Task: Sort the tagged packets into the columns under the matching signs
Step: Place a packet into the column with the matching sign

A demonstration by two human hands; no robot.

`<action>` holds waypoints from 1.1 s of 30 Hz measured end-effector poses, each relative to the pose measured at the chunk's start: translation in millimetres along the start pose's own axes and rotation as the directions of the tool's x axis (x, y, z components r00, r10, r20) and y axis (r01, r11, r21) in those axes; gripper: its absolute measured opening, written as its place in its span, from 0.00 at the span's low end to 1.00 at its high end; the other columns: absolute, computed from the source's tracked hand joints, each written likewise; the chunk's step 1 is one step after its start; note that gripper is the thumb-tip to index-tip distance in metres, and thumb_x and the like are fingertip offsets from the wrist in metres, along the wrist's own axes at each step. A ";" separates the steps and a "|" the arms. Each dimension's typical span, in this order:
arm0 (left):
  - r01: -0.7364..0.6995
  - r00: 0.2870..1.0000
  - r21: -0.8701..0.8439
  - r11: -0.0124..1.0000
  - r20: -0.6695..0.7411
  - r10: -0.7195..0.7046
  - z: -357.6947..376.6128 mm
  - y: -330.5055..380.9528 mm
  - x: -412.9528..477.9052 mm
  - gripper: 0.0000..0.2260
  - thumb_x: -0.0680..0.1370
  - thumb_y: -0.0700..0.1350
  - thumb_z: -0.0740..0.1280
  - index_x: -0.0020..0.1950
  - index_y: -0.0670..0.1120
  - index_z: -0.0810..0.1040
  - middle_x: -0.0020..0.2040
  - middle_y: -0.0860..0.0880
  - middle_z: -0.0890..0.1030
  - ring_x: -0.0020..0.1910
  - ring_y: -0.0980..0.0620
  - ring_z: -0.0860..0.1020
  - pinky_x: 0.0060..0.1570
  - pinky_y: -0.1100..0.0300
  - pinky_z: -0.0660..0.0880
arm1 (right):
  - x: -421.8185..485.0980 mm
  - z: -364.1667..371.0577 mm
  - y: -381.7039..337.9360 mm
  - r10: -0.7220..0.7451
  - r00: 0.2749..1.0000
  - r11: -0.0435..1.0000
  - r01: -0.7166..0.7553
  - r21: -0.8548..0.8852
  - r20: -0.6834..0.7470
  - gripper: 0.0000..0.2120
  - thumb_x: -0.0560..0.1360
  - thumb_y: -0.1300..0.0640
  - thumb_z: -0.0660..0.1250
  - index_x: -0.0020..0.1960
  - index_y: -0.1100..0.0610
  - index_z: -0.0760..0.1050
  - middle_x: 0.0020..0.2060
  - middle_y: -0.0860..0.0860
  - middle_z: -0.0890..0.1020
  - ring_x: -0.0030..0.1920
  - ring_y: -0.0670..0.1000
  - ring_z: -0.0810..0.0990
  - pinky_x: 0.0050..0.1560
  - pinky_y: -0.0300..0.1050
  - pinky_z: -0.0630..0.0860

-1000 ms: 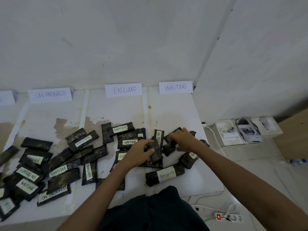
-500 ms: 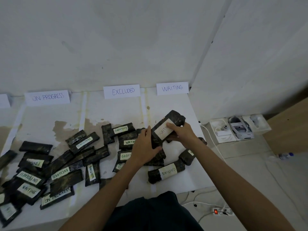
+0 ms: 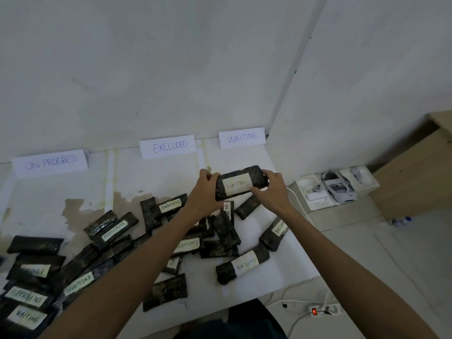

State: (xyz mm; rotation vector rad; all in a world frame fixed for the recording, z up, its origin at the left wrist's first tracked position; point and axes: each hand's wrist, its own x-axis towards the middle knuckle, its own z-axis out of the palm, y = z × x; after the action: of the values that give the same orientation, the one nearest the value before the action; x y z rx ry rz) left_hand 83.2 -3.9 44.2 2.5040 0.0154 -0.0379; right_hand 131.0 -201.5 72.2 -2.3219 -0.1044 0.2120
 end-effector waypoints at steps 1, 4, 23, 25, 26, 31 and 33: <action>-0.008 1.000 -0.008 1.000 -0.002 0.008 0.7 0.6 10.5 0.30 0.65 0.40 0.73 0.64 0.40 0.66 0.58 0.43 0.62 0.51 0.45 0.71 0.55 0.52 0.76 | 9.3 -3.3 1.3 0.002 1.000 1.000 -0.002 -0.015 0.000 0.27 0.71 0.58 0.71 0.67 0.58 0.68 0.58 0.56 0.70 0.55 0.52 0.73 0.53 0.39 0.69; -0.034 0.999 0.051 0.998 0.000 0.035 9.1 2.0 44.0 0.29 0.66 0.40 0.73 0.64 0.38 0.67 0.57 0.41 0.64 0.53 0.44 0.69 0.55 0.51 0.75 | 43.1 -13.1 9.5 0.020 1.000 0.998 -0.019 -0.060 0.014 0.24 0.71 0.58 0.70 0.66 0.59 0.70 0.57 0.58 0.72 0.55 0.54 0.73 0.56 0.42 0.71; 0.040 0.995 0.055 0.998 -0.091 -0.035 142.5 -28.4 231.6 0.30 0.69 0.31 0.70 0.69 0.33 0.65 0.61 0.33 0.70 0.59 0.34 0.68 0.60 0.43 0.72 | 249.4 0.0 137.3 0.099 0.988 0.995 -0.096 -0.034 0.116 0.22 0.73 0.61 0.67 0.66 0.61 0.71 0.60 0.59 0.75 0.58 0.56 0.75 0.54 0.38 0.66; 0.069 0.996 0.052 0.996 -0.056 -0.066 145.4 -30.8 235.4 0.31 0.70 0.33 0.71 0.70 0.34 0.63 0.64 0.33 0.67 0.61 0.35 0.66 0.63 0.44 0.68 | 254.5 5.1 144.6 0.092 0.987 0.995 -0.088 -0.041 0.131 0.22 0.73 0.61 0.66 0.67 0.61 0.71 0.60 0.60 0.74 0.60 0.56 0.74 0.55 0.38 0.66; 0.078 0.996 0.049 0.996 -0.040 -0.076 145.1 -30.9 236.2 0.32 0.70 0.34 0.71 0.71 0.34 0.62 0.65 0.34 0.66 0.62 0.35 0.65 0.64 0.44 0.67 | 255.4 7.0 146.9 0.089 0.988 0.996 -0.085 -0.038 0.130 0.22 0.73 0.62 0.66 0.67 0.61 0.70 0.60 0.60 0.74 0.60 0.56 0.74 0.55 0.38 0.66; 0.039 0.999 0.080 0.996 -0.034 -0.036 137.3 -32.5 231.0 0.33 0.71 0.35 0.70 0.73 0.37 0.60 0.70 0.35 0.64 0.68 0.36 0.63 0.67 0.43 0.66 | 254.1 10.2 149.4 0.078 0.991 0.997 -0.079 -0.001 0.112 0.22 0.74 0.62 0.66 0.67 0.60 0.70 0.60 0.59 0.73 0.56 0.57 0.76 0.54 0.38 0.68; 0.033 0.999 0.066 0.997 -0.043 -0.031 133.9 -30.9 222.5 0.33 0.71 0.34 0.70 0.73 0.39 0.60 0.72 0.36 0.63 0.69 0.36 0.62 0.67 0.44 0.65 | 249.0 9.4 148.9 0.072 0.995 0.997 -0.073 0.007 0.070 0.23 0.73 0.62 0.67 0.67 0.60 0.70 0.61 0.60 0.72 0.57 0.58 0.75 0.55 0.39 0.68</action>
State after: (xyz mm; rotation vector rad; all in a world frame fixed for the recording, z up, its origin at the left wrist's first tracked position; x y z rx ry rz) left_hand 301.8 -58.3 -88.7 2.5707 0.0728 0.0011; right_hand 375.4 -262.2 -72.2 -2.3108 -0.0540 0.3298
